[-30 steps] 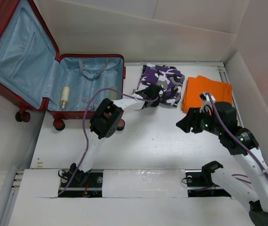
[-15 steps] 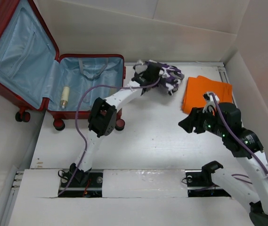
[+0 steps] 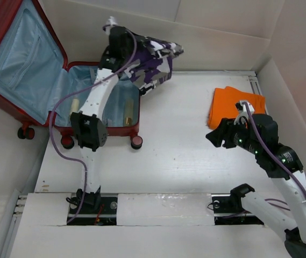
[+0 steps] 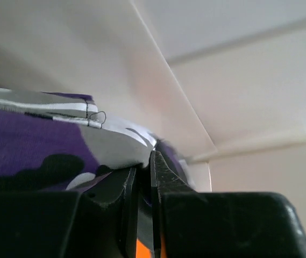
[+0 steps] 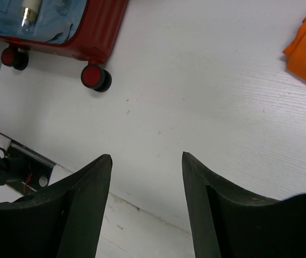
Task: Pack the luggage
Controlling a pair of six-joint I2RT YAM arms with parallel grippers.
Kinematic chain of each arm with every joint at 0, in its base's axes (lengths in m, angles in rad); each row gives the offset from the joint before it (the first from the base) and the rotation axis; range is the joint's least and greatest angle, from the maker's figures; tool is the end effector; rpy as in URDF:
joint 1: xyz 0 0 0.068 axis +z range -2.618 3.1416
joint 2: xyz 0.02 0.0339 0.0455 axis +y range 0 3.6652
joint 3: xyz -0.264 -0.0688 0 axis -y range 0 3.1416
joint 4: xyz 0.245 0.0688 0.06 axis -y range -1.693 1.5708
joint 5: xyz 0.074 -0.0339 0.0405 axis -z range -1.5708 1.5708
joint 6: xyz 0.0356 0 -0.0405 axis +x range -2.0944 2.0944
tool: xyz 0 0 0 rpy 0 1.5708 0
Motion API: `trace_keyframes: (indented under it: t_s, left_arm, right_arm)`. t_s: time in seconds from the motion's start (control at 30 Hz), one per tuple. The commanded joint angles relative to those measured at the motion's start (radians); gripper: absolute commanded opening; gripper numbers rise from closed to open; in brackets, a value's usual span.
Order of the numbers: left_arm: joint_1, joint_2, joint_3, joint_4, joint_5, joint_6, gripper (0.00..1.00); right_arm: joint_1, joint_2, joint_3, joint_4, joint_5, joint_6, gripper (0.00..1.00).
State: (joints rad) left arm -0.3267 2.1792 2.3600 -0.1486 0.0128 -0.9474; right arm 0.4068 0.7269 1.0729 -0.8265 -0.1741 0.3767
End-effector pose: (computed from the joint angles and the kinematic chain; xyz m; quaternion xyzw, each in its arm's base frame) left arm 0.4835 -0.1643 0.4367 -0.2081 0.6638 -0.4309 0.5748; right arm 0.1166 0.0569 0.3781 -0.0579 0.8510 0.2659 0.4491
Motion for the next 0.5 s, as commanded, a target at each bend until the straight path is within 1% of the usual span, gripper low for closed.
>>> trace_keyframes:
  t_s: [0.0, 0.03, 0.07, 0.1, 0.13, 0.17, 0.2, 0.23, 0.33, 0.47]
  left_arm:
    - [0.148, -0.119, 0.002, 0.184, 0.124, -0.025, 0.00]
    - [0.176, -0.107, 0.002, 0.184, 0.133, -0.025, 0.00]
    - [0.202, -0.107, 0.046, 0.184, 0.150, -0.025, 0.00]
    - [0.259, -0.076, 0.073, 0.184, 0.173, -0.051, 0.00]
    - [0.288, -0.064, 0.091, 0.207, 0.200, -0.117, 0.00]
    - [0.314, -0.052, 0.116, 0.230, 0.254, -0.149, 0.00]
    - [0.355, -0.042, 0.126, 0.239, 0.269, -0.180, 0.00]
    - [0.371, -0.030, 0.127, 0.288, 0.286, -0.200, 0.00]
    - [0.408, -0.009, 0.147, 0.320, 0.331, -0.251, 0.00]
    - [0.417, -0.009, 0.156, 0.383, 0.358, -0.289, 0.00]
  right_arm:
    - [-0.003, 0.011, 0.032, 0.017, 0.031, -0.004, 0.61]
    - [-0.003, 0.020, 0.032, 0.017, 0.031, -0.004, 0.61]
    - [-0.003, 0.020, 0.032, 0.017, 0.031, -0.004, 0.61]
    - [-0.003, 0.029, 0.032, 0.027, 0.021, -0.004, 0.61]
    - [-0.003, 0.038, 0.021, 0.027, 0.021, 0.007, 0.61]
    - [-0.003, 0.039, 0.021, 0.036, 0.021, 0.007, 0.61]
    - [-0.003, 0.039, 0.021, 0.047, 0.012, 0.007, 0.61]
    - [-0.003, 0.051, 0.012, 0.047, 0.012, 0.007, 0.61]
    - [-0.003, 0.077, 0.012, 0.072, 0.002, 0.007, 0.61]
    - [-0.003, 0.111, 0.021, 0.107, -0.025, 0.016, 0.61]
